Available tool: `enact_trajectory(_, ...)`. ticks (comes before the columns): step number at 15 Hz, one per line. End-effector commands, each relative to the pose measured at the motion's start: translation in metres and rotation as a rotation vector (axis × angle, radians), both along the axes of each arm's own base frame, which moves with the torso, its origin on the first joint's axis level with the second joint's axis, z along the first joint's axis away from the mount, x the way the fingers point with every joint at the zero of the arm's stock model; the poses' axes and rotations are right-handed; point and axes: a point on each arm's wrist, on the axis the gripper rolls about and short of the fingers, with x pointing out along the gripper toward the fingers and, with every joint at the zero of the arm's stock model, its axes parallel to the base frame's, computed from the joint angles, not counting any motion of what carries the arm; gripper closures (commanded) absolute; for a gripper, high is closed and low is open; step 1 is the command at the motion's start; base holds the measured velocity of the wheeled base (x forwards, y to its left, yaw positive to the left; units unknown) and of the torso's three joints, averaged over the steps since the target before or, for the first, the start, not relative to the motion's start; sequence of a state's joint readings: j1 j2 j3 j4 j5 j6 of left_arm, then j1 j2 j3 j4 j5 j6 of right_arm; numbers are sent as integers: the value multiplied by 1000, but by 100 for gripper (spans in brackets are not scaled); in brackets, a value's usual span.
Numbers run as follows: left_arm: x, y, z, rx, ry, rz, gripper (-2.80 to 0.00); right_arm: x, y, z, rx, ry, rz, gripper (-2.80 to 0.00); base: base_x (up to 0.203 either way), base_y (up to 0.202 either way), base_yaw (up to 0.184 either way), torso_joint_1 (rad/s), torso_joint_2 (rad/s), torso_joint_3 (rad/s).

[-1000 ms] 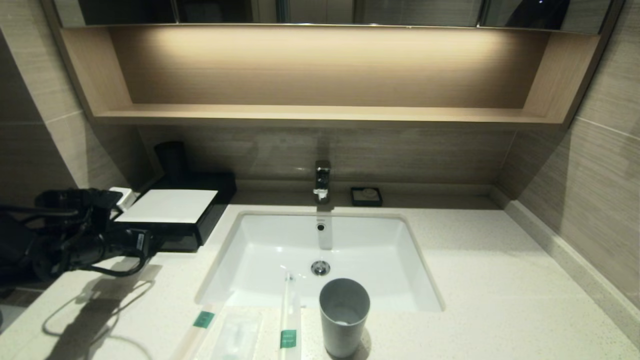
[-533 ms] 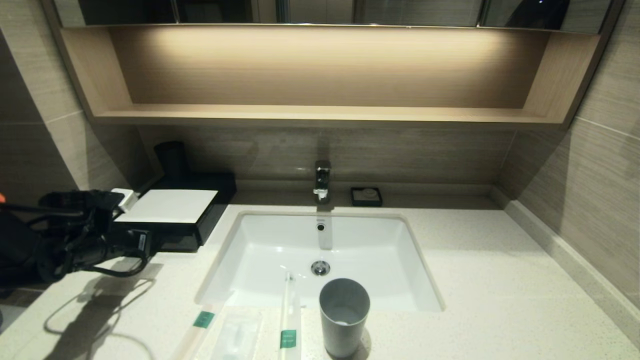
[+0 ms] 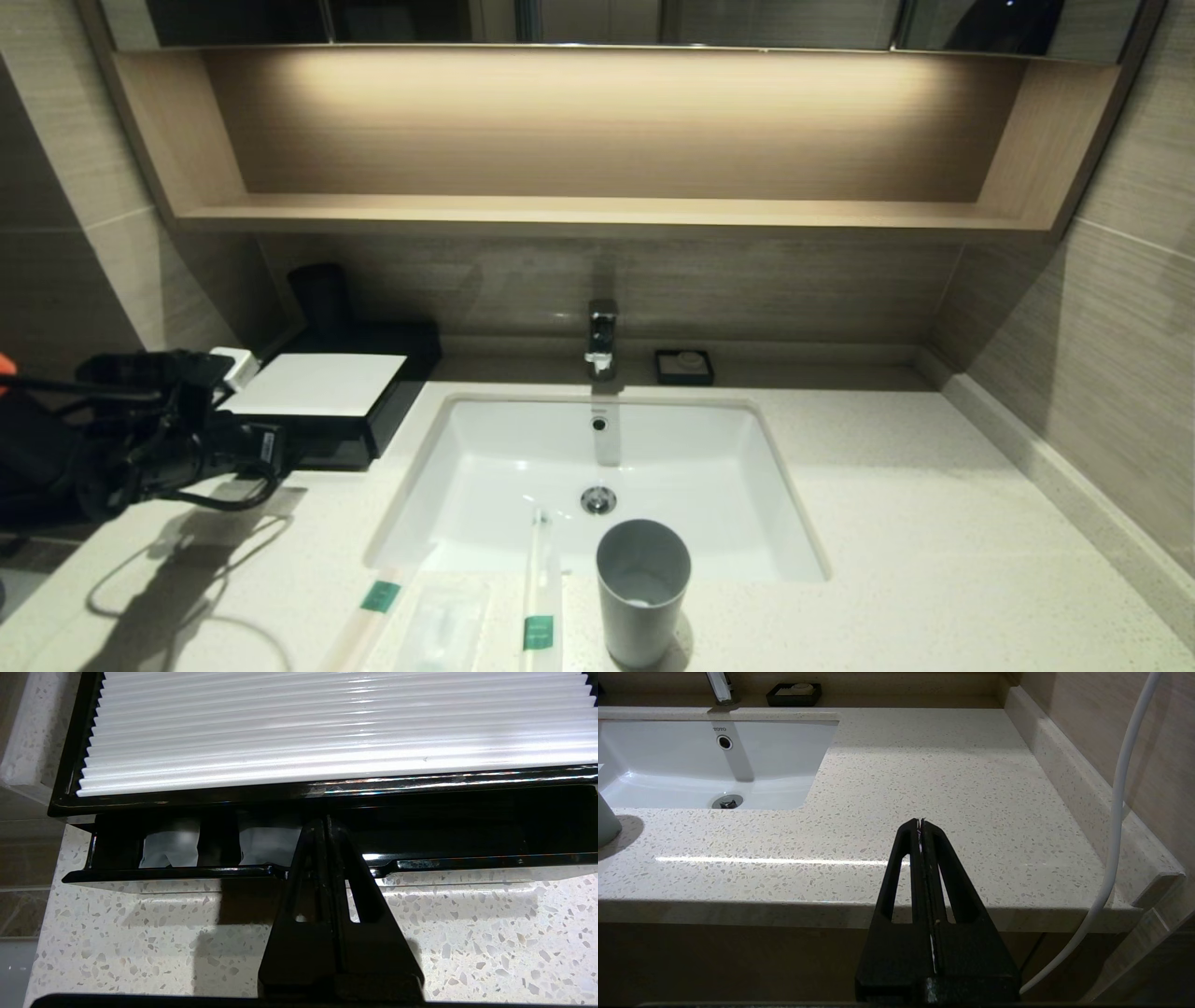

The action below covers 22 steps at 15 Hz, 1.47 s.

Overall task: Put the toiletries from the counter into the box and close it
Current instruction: Open the drawer

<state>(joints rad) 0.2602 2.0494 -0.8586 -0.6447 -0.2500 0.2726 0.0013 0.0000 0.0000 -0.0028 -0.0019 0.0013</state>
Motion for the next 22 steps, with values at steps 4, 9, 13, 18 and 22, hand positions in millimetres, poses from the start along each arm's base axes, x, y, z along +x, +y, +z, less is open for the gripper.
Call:
enact_trajectory(4, 2, 0, -2, 0, 0, -3, 0, 0, 0, 0, 0, 0, 1, 0, 0, 0, 0, 0, 0, 0)
enact_trajectory(9, 3, -1, -6, -5, 10, -7, 0, 0, 0, 0, 0, 0, 1, 0, 0, 0, 0, 0, 0, 0)
enact_trajectory(13, 6, -1, -6, -3, 4, -6, 0, 0, 0, 0, 0, 0, 1, 0, 0, 0, 0, 0, 0, 0)
enact_trajectory(18, 10, 1, -9, -6, 9, -2, 0, 0, 0, 0, 0, 0, 1, 0, 0, 0, 0, 0, 0, 0)
enact_trajectory(22, 12, 1, -9, -5, 13, 2, 0, 0, 0, 0, 0, 0, 1, 0, 0, 0, 0, 0, 0, 0)
